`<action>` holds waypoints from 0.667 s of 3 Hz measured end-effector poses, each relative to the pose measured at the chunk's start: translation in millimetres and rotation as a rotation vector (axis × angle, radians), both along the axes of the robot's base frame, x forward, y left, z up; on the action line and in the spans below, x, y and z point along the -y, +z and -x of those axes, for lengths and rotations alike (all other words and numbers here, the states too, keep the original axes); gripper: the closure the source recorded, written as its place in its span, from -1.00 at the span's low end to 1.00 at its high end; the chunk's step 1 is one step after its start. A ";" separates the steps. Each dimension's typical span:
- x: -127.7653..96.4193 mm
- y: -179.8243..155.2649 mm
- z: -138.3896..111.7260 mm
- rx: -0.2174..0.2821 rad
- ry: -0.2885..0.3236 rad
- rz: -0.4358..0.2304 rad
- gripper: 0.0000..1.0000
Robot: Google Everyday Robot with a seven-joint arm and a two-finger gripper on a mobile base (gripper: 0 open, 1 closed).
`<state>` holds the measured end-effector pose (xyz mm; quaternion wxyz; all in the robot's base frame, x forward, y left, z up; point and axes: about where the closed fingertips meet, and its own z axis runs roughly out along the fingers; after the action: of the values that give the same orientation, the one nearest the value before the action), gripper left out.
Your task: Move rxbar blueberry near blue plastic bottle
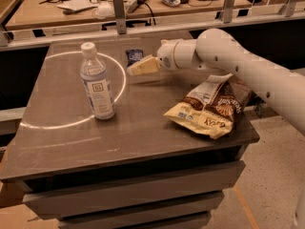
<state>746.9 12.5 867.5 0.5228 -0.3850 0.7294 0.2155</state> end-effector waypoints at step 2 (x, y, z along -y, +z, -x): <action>-23.8 -22.1 -31.8 -0.040 0.009 0.016 -1.00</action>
Offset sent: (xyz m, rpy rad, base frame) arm 0.0470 0.0286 -0.0296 -0.0200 0.0589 0.0021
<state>778.7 36.3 845.5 0.5042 -0.3882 0.7394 0.2197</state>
